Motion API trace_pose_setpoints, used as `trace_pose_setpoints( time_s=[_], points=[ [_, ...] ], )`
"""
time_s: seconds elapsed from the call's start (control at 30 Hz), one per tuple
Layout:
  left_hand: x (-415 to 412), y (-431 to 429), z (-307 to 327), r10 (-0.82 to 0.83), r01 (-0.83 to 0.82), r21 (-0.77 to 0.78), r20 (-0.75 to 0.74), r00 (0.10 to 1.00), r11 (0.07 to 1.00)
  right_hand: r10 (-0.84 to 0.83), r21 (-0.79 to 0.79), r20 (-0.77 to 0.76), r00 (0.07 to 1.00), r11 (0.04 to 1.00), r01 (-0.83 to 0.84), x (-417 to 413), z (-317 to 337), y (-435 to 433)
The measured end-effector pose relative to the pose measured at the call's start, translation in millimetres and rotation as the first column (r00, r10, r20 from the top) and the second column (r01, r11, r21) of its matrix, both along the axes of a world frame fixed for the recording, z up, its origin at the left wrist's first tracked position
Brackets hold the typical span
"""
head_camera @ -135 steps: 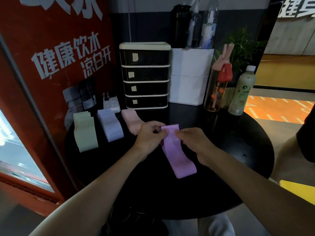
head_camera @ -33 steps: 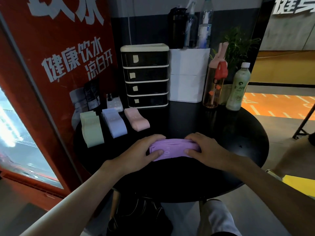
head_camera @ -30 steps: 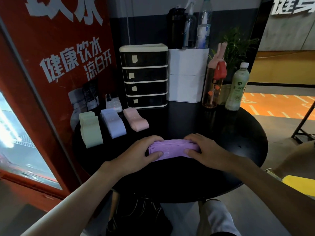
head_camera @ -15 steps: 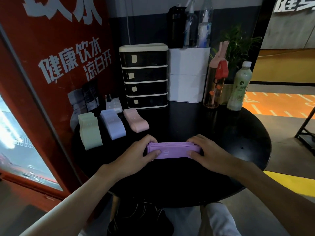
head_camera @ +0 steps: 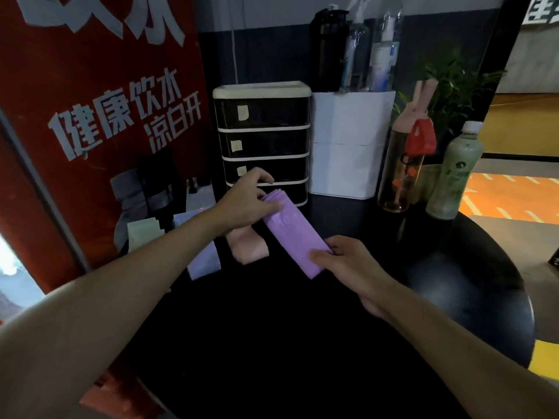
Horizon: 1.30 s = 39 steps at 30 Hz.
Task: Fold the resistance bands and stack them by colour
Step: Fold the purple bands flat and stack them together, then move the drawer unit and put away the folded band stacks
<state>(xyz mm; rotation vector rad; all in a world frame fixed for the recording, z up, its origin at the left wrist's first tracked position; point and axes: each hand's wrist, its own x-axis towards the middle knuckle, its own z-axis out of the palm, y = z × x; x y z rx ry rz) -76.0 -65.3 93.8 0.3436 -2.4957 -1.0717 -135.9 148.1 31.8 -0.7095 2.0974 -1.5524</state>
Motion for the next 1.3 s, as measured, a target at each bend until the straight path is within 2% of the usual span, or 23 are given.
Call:
trace_pose_setpoints(
  time_s=[0.17, 0.33, 0.53, 0.77, 1.07, 1.3],
  points=[
    [-49.0, -38.9, -9.8, 0.017, -0.013, -0.026, 0.185, 0.983, 1.000, -0.031, 0.089, -0.032, 0.999, 0.995, 0.034, -19.5, -7.0, -47.0],
    [-73.8, -65.5, -24.1, 0.019, -0.005, -0.052, 0.264, 0.964, 0.999, -0.045, 0.184, -0.074, 0.996, 0.981, 0.058, -30.3, -15.3, -74.2],
    [-91.9, -79.7, -38.9, 0.026, 0.002, -0.140, 0.194, 0.981, 0.990, -0.077, 0.300, -0.266, 0.961, 0.941, 0.158, -33.7, -21.2, -91.0],
    [-94.0, -81.1, -59.4, -0.042, 0.070, -0.145, 0.193, 0.980, 0.987, -0.036, 0.428, -0.425, 0.904, 0.872, 0.236, -41.2, -32.9, -86.7],
    [-92.1, -77.2, -62.7, -0.035, 0.067, -0.215, 0.148, 0.988, 0.974, -0.056, 0.369, -0.411, 0.910, 0.903, 0.222, -44.3, -26.8, -79.6],
    [-82.1, -84.3, -50.0, -0.018, 0.037, -0.203, 0.094, 0.995, 0.978, -0.077, 0.351, -0.450, 0.890, 0.901, 0.255, -58.0, -11.3, -83.3]
  ],
)
